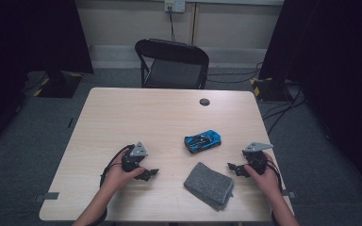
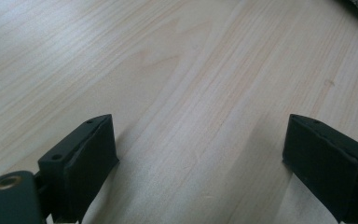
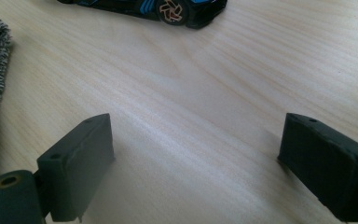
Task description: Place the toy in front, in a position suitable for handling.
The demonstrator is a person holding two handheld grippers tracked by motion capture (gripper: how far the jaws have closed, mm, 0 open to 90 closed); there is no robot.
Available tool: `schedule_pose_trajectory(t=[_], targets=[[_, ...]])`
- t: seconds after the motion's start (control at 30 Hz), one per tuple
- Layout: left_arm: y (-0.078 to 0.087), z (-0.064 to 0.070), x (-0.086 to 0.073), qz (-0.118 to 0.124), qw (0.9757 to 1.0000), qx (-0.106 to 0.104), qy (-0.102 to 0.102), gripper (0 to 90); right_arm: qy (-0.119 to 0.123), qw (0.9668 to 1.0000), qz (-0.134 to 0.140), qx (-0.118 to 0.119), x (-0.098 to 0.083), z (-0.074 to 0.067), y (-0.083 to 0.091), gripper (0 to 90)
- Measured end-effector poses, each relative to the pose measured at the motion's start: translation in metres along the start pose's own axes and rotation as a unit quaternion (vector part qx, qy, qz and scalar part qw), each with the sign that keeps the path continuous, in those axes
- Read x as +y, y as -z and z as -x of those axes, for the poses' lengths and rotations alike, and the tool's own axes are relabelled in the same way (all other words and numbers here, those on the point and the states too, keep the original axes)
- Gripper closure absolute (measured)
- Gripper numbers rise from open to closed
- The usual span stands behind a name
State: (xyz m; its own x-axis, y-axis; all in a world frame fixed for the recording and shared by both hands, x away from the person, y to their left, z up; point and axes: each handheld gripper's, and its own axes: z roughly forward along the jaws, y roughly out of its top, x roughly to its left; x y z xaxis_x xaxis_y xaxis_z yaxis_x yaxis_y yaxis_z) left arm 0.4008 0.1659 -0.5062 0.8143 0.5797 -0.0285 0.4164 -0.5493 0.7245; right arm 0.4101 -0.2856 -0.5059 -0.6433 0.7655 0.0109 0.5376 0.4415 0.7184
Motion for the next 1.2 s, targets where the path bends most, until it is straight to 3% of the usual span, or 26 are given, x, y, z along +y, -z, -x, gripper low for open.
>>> schedule_pose_trajectory(t=[0.27, 0.47, 0.67, 0.73, 0.77, 0.83, 0.93, 1.07, 1.2], targets=[[0.0, 0.0, 0.0, -0.003, 1.0, -0.001, -0.006, 6.7, -0.001, 1.0, -0.001, 0.0, 0.0, 0.0, 0.0, 9.1], [-0.003, 0.006, 0.002, -0.014, 0.9999, 0.004, 0.004, 0.0, -0.001, 1.0, -0.001, 0.0, 0.0, 0.0, 0.0, 9.2], [-0.003, 0.007, 0.004, -0.007, 0.9999, 0.003, 0.01, 3.4, -0.001, 1.0, -0.001, 0.0, 0.0, 0.0, 0.0, 9.1], [-0.003, 0.007, 0.008, -0.002, 0.9998, 0.01, 0.017, 14.4, 0.0, 1.0, -0.001, 0.001, 0.0, 0.0, 0.0, 9.2], [-0.003, 0.007, 0.01, -0.004, 0.9995, 0.007, 0.029, 19.7, 0.0, 1.0, -0.001, 0.001, 0.0, 0.0, 0.0, 9.2], [-0.003, 0.006, 0.013, -0.006, 0.999, 0.006, 0.044, 14.5, 0.0, 1.0, -0.001, 0.001, 0.0, 0.0, 0.0, 9.2], [-0.004, 0.005, 0.018, 0.0, 0.9978, 0.003, 0.066, 15.5, 0.0, 1.0, -0.001, 0.001, 0.0, 0.0, 0.0, 9.2], [-0.006, 0.004, 0.027, 0.009, 0.9972, 0.001, 0.074, 15.8, 0.0, 1.0, -0.001, 0.001, 0.0, 0.0, 0.0, 9.1], [-0.012, 0.006, 0.039, 0.015, 0.9974, -0.002, 0.07, 15.8, 0.0, 1.0, 0.0, 0.002, 0.0, 0.0, 0.0, 9.1]])
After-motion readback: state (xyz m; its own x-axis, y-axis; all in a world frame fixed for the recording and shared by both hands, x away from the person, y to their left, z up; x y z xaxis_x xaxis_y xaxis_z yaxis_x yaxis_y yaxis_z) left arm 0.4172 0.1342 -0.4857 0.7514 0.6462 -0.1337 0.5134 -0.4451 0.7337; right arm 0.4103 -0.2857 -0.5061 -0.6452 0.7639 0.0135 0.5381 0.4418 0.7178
